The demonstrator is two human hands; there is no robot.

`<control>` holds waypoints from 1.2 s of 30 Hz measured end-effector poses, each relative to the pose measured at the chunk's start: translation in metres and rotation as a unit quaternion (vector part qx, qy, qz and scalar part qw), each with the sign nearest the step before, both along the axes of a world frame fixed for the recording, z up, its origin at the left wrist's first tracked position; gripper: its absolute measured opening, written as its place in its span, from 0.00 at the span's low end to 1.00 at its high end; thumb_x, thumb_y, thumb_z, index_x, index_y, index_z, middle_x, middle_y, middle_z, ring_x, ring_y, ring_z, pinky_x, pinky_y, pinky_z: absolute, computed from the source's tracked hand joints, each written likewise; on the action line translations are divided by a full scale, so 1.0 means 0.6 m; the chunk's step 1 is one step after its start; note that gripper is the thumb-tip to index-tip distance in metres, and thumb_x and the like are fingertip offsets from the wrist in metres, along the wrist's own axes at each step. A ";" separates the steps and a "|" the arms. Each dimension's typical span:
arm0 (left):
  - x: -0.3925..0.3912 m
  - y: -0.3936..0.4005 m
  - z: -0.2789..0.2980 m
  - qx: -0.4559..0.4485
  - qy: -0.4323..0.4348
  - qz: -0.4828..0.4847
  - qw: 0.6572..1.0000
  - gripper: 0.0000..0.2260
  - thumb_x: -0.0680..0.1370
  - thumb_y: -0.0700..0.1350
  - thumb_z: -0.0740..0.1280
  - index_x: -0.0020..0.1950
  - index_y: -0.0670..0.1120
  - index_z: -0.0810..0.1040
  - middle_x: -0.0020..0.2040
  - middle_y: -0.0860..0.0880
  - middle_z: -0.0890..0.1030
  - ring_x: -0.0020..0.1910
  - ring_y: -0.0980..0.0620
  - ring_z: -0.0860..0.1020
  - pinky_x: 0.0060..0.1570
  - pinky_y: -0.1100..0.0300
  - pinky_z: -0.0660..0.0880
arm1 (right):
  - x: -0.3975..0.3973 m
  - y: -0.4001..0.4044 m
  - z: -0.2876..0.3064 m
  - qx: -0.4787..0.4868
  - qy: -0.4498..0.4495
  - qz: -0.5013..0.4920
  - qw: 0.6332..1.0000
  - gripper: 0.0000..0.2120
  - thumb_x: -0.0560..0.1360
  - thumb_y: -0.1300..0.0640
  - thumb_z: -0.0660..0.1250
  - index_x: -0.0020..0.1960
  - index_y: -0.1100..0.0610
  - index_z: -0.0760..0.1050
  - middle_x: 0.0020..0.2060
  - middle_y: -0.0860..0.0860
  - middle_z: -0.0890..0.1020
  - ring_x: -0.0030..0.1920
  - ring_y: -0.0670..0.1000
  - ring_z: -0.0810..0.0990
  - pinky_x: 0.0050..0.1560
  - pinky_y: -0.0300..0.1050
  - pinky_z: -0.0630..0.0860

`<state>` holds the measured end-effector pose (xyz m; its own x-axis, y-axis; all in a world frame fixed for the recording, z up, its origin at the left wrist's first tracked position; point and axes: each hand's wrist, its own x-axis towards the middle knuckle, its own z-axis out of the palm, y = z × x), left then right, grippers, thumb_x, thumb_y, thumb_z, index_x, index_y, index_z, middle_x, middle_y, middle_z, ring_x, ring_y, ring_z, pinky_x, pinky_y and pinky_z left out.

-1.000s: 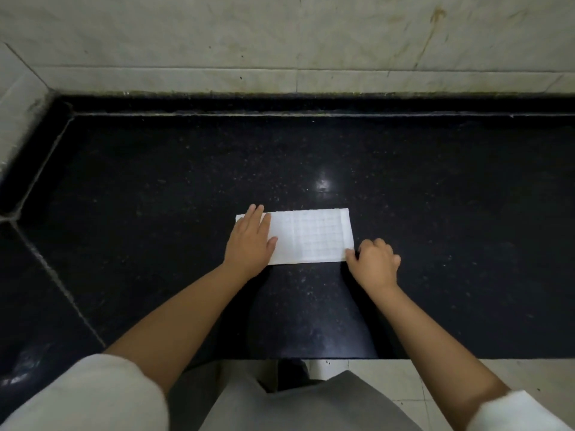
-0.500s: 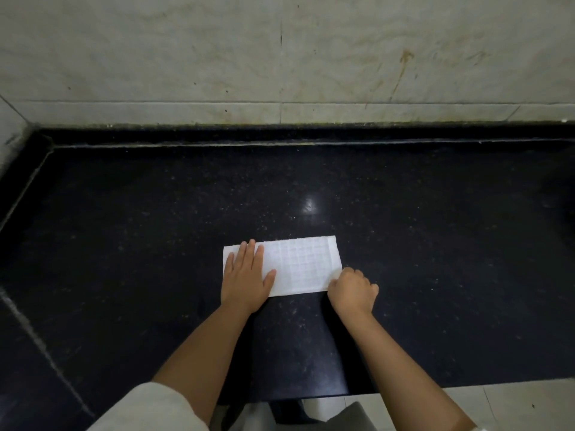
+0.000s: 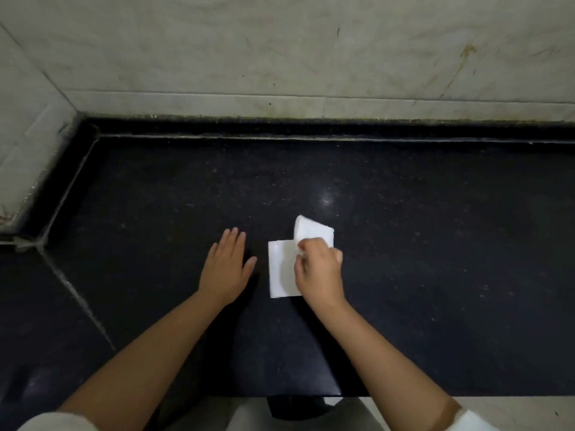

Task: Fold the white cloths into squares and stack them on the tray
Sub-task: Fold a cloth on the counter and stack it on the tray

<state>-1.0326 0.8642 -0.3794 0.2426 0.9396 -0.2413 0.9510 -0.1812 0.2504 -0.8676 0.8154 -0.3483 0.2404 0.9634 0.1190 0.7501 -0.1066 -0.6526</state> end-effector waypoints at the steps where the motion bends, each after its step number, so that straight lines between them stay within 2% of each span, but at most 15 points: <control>1: -0.020 -0.004 -0.004 -0.007 -0.006 0.011 1.000 0.27 0.82 0.52 0.52 0.76 0.41 0.49 0.78 0.45 0.49 0.77 0.49 0.46 0.75 0.53 0.48 | -0.020 0.000 -0.018 -0.007 -0.023 0.028 0.999 0.08 0.71 0.70 0.60 0.43 0.63 0.77 0.39 0.55 0.80 0.40 0.57 0.77 0.47 0.39 0.58; 3: -0.053 -0.010 -0.014 -0.021 -0.012 0.024 0.999 0.27 0.82 0.51 0.52 0.76 0.40 0.48 0.78 0.44 0.49 0.77 0.49 0.46 0.75 0.53 0.48 | -0.049 -0.008 -0.063 0.003 -0.085 0.089 0.992 0.08 0.64 0.71 0.64 0.36 0.59 0.75 0.32 0.51 0.78 0.32 0.52 0.77 0.42 0.36 0.51; 5: -0.075 -0.017 -0.022 -0.031 -0.009 0.028 0.999 0.27 0.82 0.51 0.52 0.76 0.40 0.49 0.78 0.44 0.50 0.77 0.48 0.47 0.75 0.53 0.48 | -0.060 -0.022 -0.097 -0.005 -0.123 0.115 0.986 0.12 0.58 0.71 0.72 0.34 0.56 0.76 0.30 0.48 0.77 0.30 0.50 0.77 0.41 0.37 0.52; 10: -0.093 -0.023 -0.036 -0.034 0.001 0.015 0.999 0.27 0.82 0.52 0.50 0.76 0.40 0.48 0.78 0.45 0.49 0.77 0.49 0.46 0.75 0.53 0.46 | -0.053 -0.020 -0.104 0.035 -0.148 0.122 0.981 0.08 0.65 0.65 0.62 0.32 0.55 0.77 0.28 0.47 0.76 0.30 0.48 0.76 0.42 0.40 0.56; 13: -0.092 -0.021 -0.041 -0.027 0.011 0.000 1.000 0.27 0.82 0.53 0.48 0.76 0.41 0.46 0.78 0.46 0.48 0.77 0.50 0.45 0.75 0.53 0.44 | -0.040 -0.018 -0.094 0.076 -0.143 0.131 0.978 0.12 0.66 0.63 0.55 0.35 0.56 0.77 0.30 0.47 0.78 0.34 0.46 0.72 0.45 0.40 0.59; 16: -0.093 -0.019 -0.046 -0.026 0.020 -0.013 0.999 0.28 0.81 0.56 0.44 0.76 0.42 0.47 0.78 0.46 0.49 0.77 0.50 0.45 0.75 0.53 0.43 | -0.028 -0.027 -0.091 0.104 -0.145 0.164 0.970 0.11 0.66 0.63 0.56 0.36 0.57 0.77 0.32 0.48 0.78 0.36 0.46 0.70 0.45 0.38 0.60; 19: -0.094 -0.018 -0.052 -0.024 0.027 -0.015 0.999 0.31 0.78 0.58 0.41 0.76 0.42 0.48 0.78 0.46 0.49 0.77 0.50 0.45 0.75 0.53 0.43 | -0.033 -0.039 -0.103 0.079 -0.168 0.216 0.959 0.13 0.66 0.64 0.55 0.37 0.56 0.78 0.32 0.47 0.78 0.36 0.45 0.71 0.44 0.37 0.60; 22: -0.092 -0.015 -0.052 -0.024 0.036 -0.023 0.999 0.27 0.82 0.55 0.47 0.76 0.42 0.47 0.78 0.46 0.47 0.77 0.50 0.44 0.75 0.52 0.43 | -0.044 -0.048 -0.112 0.027 -0.176 0.203 0.963 0.15 0.66 0.62 0.54 0.39 0.54 0.80 0.34 0.46 0.78 0.34 0.46 0.75 0.44 0.34 0.61; 25: -0.090 -0.015 -0.047 -0.015 0.025 -0.027 0.999 0.27 0.82 0.53 0.50 0.76 0.42 0.47 0.78 0.46 0.48 0.77 0.50 0.45 0.75 0.51 0.43 | -0.039 -0.053 -0.105 0.031 -0.171 0.197 0.965 0.15 0.65 0.59 0.58 0.50 0.53 0.75 0.39 0.47 0.81 0.42 0.44 0.70 0.47 0.35 0.64; 27: -0.085 -0.018 -0.047 -0.007 -0.007 -0.039 0.999 0.26 0.81 0.52 0.52 0.76 0.42 0.51 0.77 0.45 0.52 0.77 0.49 0.48 0.75 0.50 0.46 | -0.019 -0.061 -0.100 0.039 -0.171 0.185 0.967 0.18 0.66 0.56 0.59 0.55 0.53 0.70 0.43 0.49 0.82 0.47 0.44 0.70 0.52 0.37 0.64; 29: -0.073 -0.025 -0.040 0.021 -0.054 -0.070 0.996 0.24 0.80 0.51 0.55 0.72 0.39 0.63 0.73 0.42 0.65 0.73 0.44 0.63 0.71 0.49 0.60 | 0.006 -0.069 -0.095 0.042 -0.177 0.162 0.970 0.17 0.66 0.54 0.58 0.55 0.54 0.70 0.43 0.51 0.82 0.49 0.45 0.70 0.53 0.41 0.63; 31: -0.057 -0.028 -0.036 0.039 -0.094 -0.092 0.991 0.24 0.76 0.52 0.54 0.63 0.37 0.75 0.59 0.41 0.79 0.57 0.41 0.79 0.56 0.50 0.75 | 0.028 -0.075 -0.092 0.046 -0.200 0.141 0.969 0.15 0.65 0.55 0.57 0.50 0.54 0.74 0.42 0.50 0.82 0.48 0.45 0.71 0.53 0.43 0.66; 32: -0.044 -0.026 -0.035 0.053 -0.110 -0.090 0.988 0.23 0.76 0.51 0.55 0.60 0.37 0.77 0.55 0.41 0.81 0.53 0.42 0.80 0.51 0.51 0.78 | 0.035 -0.076 -0.091 0.047 -0.211 0.132 0.967 0.14 0.65 0.55 0.57 0.48 0.55 0.76 0.41 0.50 0.82 0.47 0.45 0.71 0.52 0.43 0.69; 33: -0.030 -0.022 -0.028 0.037 -0.128 -0.081 0.988 0.21 0.77 0.50 0.57 0.62 0.38 0.76 0.56 0.42 0.80 0.54 0.42 0.79 0.52 0.52 0.77 | 0.041 -0.076 -0.091 0.049 -0.218 0.122 0.967 0.13 0.65 0.56 0.57 0.45 0.56 0.78 0.40 0.50 0.82 0.46 0.45 0.71 0.51 0.43 0.70; 36: 0.009 0.010 -0.018 0.001 -0.164 0.000 0.986 0.20 0.80 0.48 0.58 0.70 0.42 0.67 0.65 0.45 0.71 0.66 0.46 0.68 0.63 0.56 0.68 | 0.048 -0.065 -0.086 0.031 -0.246 0.089 0.965 0.09 0.63 0.61 0.64 0.41 0.57 0.81 0.38 0.49 0.82 0.44 0.48 0.78 0.47 0.46 0.72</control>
<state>-1.0272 0.8704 -0.3904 0.3081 0.9398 -0.1476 0.8186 -0.1828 0.5445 -0.8387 0.7766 -0.4002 -0.0284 0.9713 0.2360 0.9737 0.0802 -0.2130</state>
